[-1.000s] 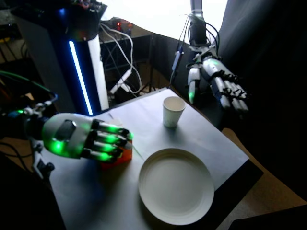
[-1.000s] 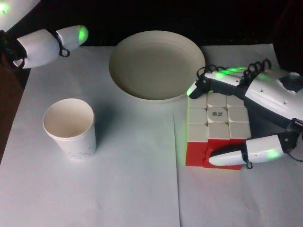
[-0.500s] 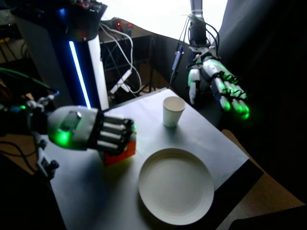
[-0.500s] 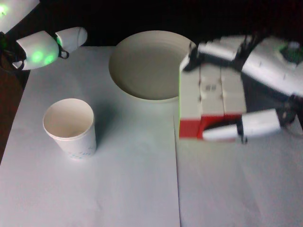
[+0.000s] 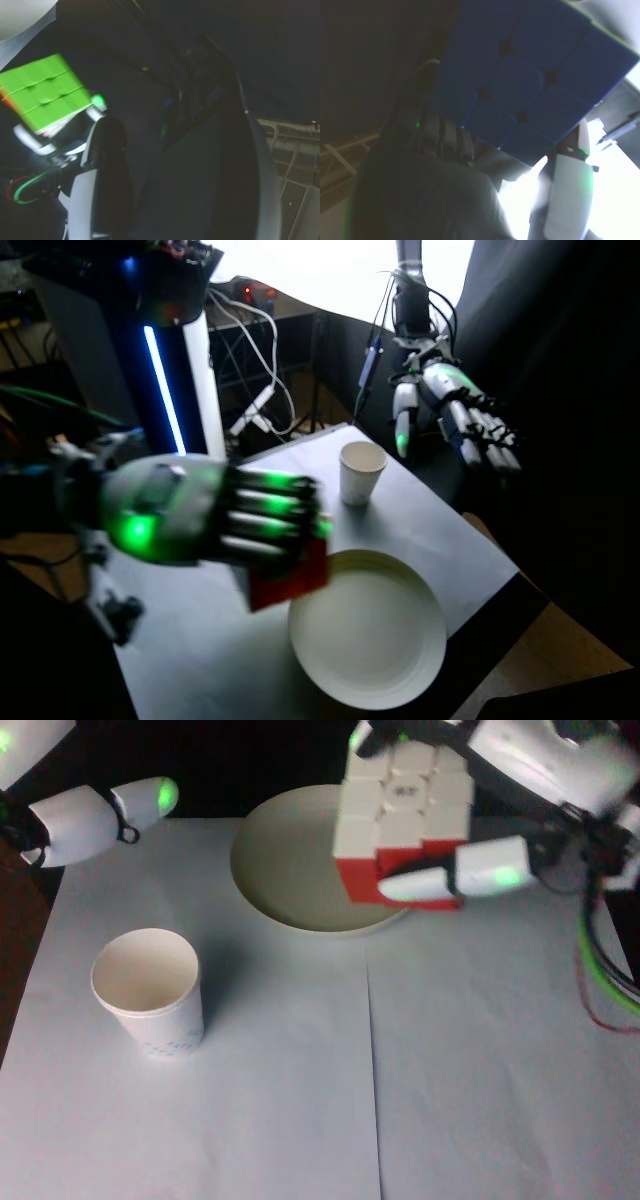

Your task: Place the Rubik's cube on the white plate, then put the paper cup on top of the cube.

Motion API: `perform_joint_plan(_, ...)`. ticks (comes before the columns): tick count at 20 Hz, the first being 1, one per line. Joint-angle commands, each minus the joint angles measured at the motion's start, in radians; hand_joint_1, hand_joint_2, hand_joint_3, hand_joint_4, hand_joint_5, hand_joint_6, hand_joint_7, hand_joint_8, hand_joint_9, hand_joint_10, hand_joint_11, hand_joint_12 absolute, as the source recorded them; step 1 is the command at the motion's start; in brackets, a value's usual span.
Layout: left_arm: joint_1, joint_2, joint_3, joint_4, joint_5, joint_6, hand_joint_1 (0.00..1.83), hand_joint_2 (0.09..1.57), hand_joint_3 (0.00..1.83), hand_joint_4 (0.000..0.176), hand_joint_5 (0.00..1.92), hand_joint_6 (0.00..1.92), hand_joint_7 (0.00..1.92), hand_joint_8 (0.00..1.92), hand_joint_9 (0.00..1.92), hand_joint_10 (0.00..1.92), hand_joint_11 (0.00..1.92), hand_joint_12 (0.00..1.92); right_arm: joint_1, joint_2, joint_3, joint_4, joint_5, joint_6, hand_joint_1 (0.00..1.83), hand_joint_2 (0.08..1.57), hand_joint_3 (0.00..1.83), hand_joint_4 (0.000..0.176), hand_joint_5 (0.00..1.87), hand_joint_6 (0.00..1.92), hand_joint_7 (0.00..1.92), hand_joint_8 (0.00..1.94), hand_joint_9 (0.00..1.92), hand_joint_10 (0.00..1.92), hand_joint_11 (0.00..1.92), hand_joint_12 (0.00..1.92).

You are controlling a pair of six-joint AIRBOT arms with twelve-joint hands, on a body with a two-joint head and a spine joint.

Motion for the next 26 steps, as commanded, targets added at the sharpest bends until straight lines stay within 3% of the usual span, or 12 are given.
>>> perform_joint_plan(1,-0.010,0.004,0.005,-0.004,-0.130,-0.002,0.53,1.35,0.00,0.076,0.17,0.00,0.08,0.00,0.07,0.01,0.00,0.57,0.032,-0.017,0.015,0.018,0.112,0.007,1.16,1.11,0.00,0.000,0.28,1.25,0.43,1.37,0.54,1.66,0.62,1.92)
perform_joint_plan(5,-0.010,-0.002,0.011,-0.013,-0.139,-0.002,0.43,1.37,0.00,0.044,0.15,0.00,0.11,0.00,0.11,0.00,0.00,0.78,0.081,-0.108,0.100,0.032,0.077,0.008,1.18,1.12,0.00,0.000,0.26,1.14,0.40,1.24,0.34,1.40,0.08,1.92)
perform_joint_plan(8,-0.010,-0.008,0.017,-0.017,-0.145,-0.002,0.51,1.38,0.01,0.000,0.17,0.00,0.08,0.01,0.08,0.00,0.00,0.74,0.086,-0.171,0.165,0.091,0.061,0.008,1.29,1.25,0.00,0.000,0.26,1.12,0.69,1.47,0.29,1.40,0.00,1.86)
perform_joint_plan(9,-0.010,-0.008,0.017,-0.017,-0.147,-0.002,0.47,1.36,0.00,0.033,0.17,0.00,0.07,0.00,0.05,0.01,0.00,0.61,0.086,-0.186,0.186,0.121,0.043,0.008,1.29,1.25,0.00,0.000,0.26,1.14,0.69,1.47,0.31,1.46,0.00,1.92)
perform_joint_plan(10,-0.010,-0.008,0.017,-0.017,-0.148,-0.002,0.53,1.36,0.00,0.021,0.19,0.00,0.08,0.00,0.06,0.01,0.00,0.60,0.086,-0.189,0.190,0.128,0.038,0.008,1.17,1.18,0.00,0.000,0.26,1.11,0.44,1.27,0.30,1.49,0.13,1.92)
perform_joint_plan(12,-0.010,-0.008,0.017,-0.018,-0.151,-0.002,0.50,1.37,0.00,0.054,0.15,0.00,0.05,0.00,0.07,0.00,0.00,0.75,0.084,-0.214,0.217,0.159,-0.004,0.008,1.12,1.18,0.00,0.000,0.21,0.88,0.25,1.03,0.23,1.31,0.07,1.86)
perform_joint_plan(14,-0.009,-0.008,0.017,-0.020,-0.155,-0.002,0.59,1.39,0.00,0.000,0.16,0.00,0.09,0.01,0.11,0.01,0.00,0.73,0.074,-0.242,0.249,0.184,-0.049,0.008,1.06,1.15,0.00,0.000,0.22,0.70,0.28,0.84,0.12,1.27,0.00,1.79)
perform_joint_plan(18,-0.009,-0.009,0.016,-0.020,-0.154,-0.003,0.56,1.38,0.00,0.028,0.16,0.00,0.09,0.00,0.07,0.00,0.00,0.55,0.045,-0.257,0.261,0.230,-0.064,0.008,0.91,1.17,0.00,0.018,0.19,0.10,0.26,0.04,0.03,1.02,0.00,1.58)
perform_joint_plan(21,-0.008,-0.008,0.016,-0.022,-0.155,-0.004,0.59,1.39,0.00,0.003,0.17,0.00,0.12,0.01,0.10,0.01,0.00,0.66,0.038,-0.258,0.261,0.238,-0.064,0.008,0.80,1.19,0.00,0.040,0.11,0.00,0.11,0.00,0.03,0.54,0.00,1.22)
perform_joint_plan(22,-0.008,-0.008,0.016,-0.023,-0.157,-0.004,0.57,1.38,0.00,0.046,0.17,0.00,0.10,0.00,0.09,0.00,0.00,0.62,0.038,-0.258,0.260,0.241,-0.064,0.008,0.78,1.17,0.00,0.043,0.09,0.00,0.11,0.00,0.06,0.53,0.00,1.18)
perform_joint_plan(25,-0.006,-0.008,0.016,-0.025,-0.159,-0.004,0.57,1.38,0.00,0.007,0.17,0.00,0.10,0.00,0.11,0.01,0.00,0.70,0.037,-0.257,0.253,0.242,-0.063,0.008,0.65,1.16,0.00,0.053,0.01,0.00,0.02,0.00,0.09,0.27,0.00,0.81)
perform_joint_plan(26,-0.006,-0.008,0.016,-0.025,-0.159,-0.005,0.57,1.37,0.00,0.019,0.17,0.00,0.10,0.00,0.10,0.01,0.00,0.69,0.037,-0.256,0.248,0.242,-0.063,0.008,0.62,1.14,0.00,0.061,0.00,0.00,0.00,0.00,0.08,0.18,0.00,0.69)
